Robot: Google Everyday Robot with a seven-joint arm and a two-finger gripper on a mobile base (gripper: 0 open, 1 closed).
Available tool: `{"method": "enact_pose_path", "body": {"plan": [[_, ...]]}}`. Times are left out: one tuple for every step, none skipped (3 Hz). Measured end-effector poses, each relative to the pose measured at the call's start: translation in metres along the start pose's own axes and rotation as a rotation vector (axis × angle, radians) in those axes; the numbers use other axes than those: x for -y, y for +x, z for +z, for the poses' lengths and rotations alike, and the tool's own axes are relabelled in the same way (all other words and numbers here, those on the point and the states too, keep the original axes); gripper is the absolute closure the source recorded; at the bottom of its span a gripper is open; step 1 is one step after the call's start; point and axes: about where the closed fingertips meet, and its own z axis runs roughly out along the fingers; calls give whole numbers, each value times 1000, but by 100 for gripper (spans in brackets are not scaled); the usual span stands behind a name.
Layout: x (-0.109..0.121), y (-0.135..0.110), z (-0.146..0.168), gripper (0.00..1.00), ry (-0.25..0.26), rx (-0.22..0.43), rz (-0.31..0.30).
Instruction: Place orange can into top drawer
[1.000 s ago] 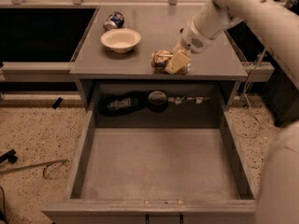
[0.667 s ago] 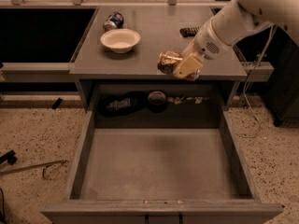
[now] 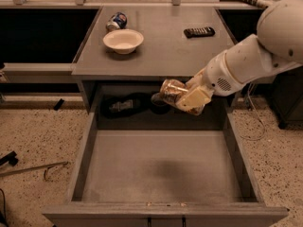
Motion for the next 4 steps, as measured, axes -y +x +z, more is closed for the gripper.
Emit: {"method": "enact_pose_path", "body": {"plan": [[-37, 29, 33, 100, -34, -35, -7], [-38, 31, 41, 100, -35, -31, -8], [-46, 50, 76, 100, -80, 6, 54], [-55, 68, 111, 100, -123, 34, 103]]}}
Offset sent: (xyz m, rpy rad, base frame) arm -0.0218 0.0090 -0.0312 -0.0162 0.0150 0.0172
